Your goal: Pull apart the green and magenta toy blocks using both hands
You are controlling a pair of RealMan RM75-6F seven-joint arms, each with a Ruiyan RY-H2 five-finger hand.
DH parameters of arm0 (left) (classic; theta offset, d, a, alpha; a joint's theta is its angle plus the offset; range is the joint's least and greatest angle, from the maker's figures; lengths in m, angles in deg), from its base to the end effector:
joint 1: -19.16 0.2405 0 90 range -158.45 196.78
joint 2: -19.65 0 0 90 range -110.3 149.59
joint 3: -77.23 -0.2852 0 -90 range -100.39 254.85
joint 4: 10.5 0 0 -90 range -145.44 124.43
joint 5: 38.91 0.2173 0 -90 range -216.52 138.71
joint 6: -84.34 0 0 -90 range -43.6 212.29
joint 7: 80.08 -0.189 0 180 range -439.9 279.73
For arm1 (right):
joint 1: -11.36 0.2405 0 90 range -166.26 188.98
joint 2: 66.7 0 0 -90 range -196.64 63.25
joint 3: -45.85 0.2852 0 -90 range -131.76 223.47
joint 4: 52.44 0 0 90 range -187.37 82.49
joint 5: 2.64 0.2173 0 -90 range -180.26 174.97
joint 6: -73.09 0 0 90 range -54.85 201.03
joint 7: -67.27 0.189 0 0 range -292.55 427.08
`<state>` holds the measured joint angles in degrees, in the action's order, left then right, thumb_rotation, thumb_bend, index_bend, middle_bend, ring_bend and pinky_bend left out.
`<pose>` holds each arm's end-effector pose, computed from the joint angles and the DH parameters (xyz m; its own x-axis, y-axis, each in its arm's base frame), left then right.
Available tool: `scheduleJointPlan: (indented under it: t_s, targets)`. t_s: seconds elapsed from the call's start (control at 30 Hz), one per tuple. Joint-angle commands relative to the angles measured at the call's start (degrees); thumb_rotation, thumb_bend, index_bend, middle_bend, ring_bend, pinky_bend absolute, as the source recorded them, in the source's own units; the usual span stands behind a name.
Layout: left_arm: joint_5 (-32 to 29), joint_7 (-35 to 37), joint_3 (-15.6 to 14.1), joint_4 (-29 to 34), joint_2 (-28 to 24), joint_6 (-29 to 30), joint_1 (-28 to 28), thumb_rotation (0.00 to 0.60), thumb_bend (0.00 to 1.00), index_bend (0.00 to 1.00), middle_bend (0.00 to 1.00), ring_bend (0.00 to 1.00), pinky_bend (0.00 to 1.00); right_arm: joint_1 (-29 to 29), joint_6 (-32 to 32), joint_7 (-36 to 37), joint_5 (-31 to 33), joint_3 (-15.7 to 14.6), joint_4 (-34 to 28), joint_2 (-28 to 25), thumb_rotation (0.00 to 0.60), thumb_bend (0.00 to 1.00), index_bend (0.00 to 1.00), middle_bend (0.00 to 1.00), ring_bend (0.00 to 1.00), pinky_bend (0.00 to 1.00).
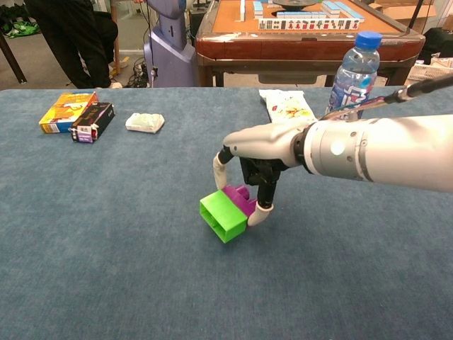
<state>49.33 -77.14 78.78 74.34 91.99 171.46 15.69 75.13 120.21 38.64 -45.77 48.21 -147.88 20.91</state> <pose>-0.3510 0.2163 0.1252 0.3391 0.0010 0.9407 0.9405 -0.0227 -0.3390 -0.0644 -0.3777 -0.0942 0.5937 -0.4498 0.6672 -0.7628 -0.5787 0.2886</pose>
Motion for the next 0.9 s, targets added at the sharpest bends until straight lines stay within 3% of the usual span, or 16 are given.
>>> scheduleJointPlan:
  t_s: [0.03, 0.2, 0.4, 0.67, 0.9]
  targets:
    - [-0.3, 0.9, 1.1, 2.8, -1.4, -1.1, -1.4, 0.600, 0.05, 0.38, 0.61, 0.60, 0.89, -1.1, 1.1, 1.3, -1.1, 0.8, -1.3, -1.6, 0.600, 0.00, 0.57, 1.00, 1.00, 1.00]
    - [-1.0, 0.2, 3.4, 7.8, -3.4, -3.7, -4.3, 0.600, 0.05, 0.37, 0.79, 0.76, 1.00, -2.1, 2.4, 2.7, -1.5, 2.3, -3.6, -4.2, 0.600, 0.00, 0.57, 1.00, 1.00, 1.00]
    - [-5.0, -3.1, 6.7, 15.3, -6.3, -10.4, -9.3, 0.600, 0.03, 0.33, 0.99, 0.91, 1.00, -2.7, 4.2, 3.1, -1.2, 4.2, -6.7, -7.2, 0.600, 0.00, 0.57, 1.00, 1.00, 1.00]
    - [-14.3, -9.1, 11.3, 22.8, -7.1, -20.8, -17.6, 0.600, 0.00, 0.26, 1.00, 0.98, 1.00, -3.9, 7.4, 3.0, 0.4, 6.0, -9.0, -9.9, 0.600, 0.00, 0.58, 1.00, 1.00, 1.00]
    - [-22.8, -13.9, 14.5, 25.0, -4.7, -26.1, -24.2, 0.600, 0.00, 0.23, 1.00, 0.99, 1.00, -4.7, 9.9, 3.0, 2.0, 7.5, -9.0, -10.3, 0.600, 0.00, 0.58, 1.00, 1.00, 1.00]
